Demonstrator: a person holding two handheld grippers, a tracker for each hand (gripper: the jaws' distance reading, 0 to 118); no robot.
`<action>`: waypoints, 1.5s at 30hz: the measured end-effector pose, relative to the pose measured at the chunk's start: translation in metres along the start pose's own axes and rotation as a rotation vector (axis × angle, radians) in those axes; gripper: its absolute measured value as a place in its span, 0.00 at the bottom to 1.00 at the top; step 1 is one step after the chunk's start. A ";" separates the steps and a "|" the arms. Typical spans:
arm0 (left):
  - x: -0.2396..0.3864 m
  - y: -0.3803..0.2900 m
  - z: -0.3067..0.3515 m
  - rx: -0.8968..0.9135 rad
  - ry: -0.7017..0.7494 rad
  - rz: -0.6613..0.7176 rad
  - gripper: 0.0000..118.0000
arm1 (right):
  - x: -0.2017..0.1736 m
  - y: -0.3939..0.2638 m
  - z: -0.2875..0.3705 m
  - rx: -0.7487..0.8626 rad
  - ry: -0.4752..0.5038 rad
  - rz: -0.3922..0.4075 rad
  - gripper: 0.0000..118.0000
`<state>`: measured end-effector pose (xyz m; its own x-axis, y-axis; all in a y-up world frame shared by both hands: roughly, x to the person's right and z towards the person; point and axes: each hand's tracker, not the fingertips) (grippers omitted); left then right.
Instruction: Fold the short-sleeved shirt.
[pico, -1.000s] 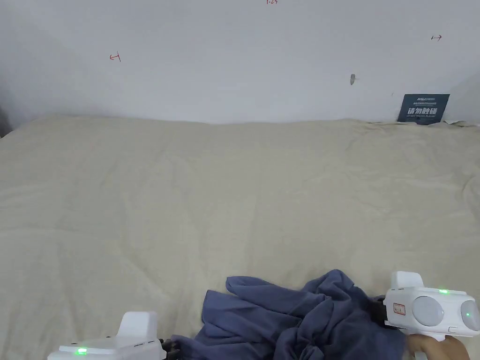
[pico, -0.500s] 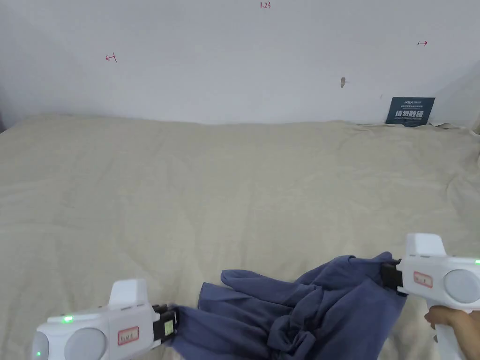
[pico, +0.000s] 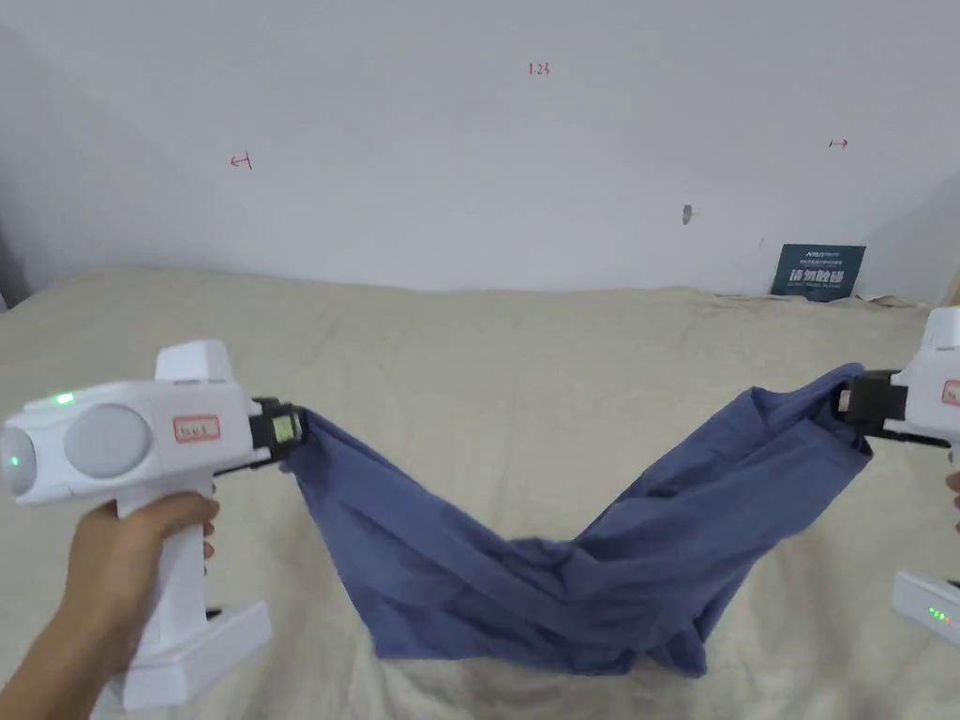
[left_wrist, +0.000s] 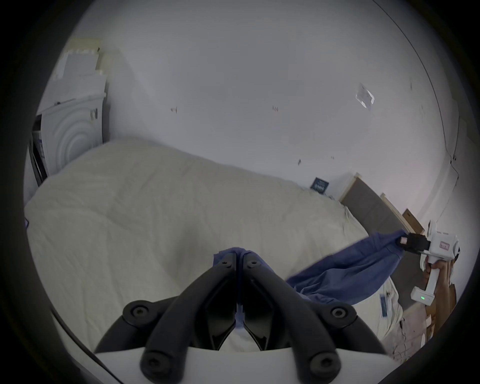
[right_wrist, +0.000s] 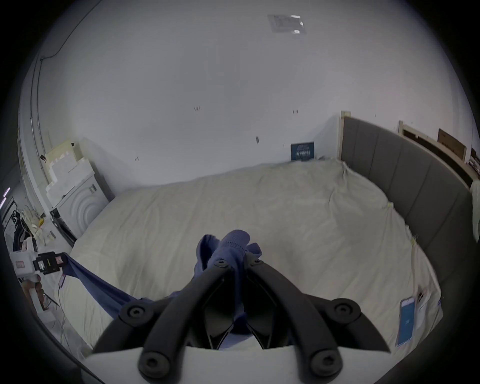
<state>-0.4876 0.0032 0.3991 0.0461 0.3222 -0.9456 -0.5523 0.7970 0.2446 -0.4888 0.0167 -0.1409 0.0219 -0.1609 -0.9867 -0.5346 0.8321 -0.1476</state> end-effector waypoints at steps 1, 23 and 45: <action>-0.002 0.014 0.000 0.012 0.004 0.003 0.00 | 0.003 0.012 -0.002 0.010 -0.007 -0.004 0.02; 0.002 0.218 -0.042 0.241 0.107 -0.040 0.00 | 0.020 0.156 -0.094 0.135 -0.075 -0.133 0.02; -0.102 -0.094 -0.055 -0.181 0.181 0.113 0.00 | 0.040 -0.164 -0.080 -0.280 -0.085 -0.227 0.02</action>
<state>-0.4860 -0.1330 0.4610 -0.1648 0.2941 -0.9415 -0.6862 0.6514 0.3236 -0.4679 -0.1684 -0.1511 0.2300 -0.2703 -0.9349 -0.7182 0.6011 -0.3505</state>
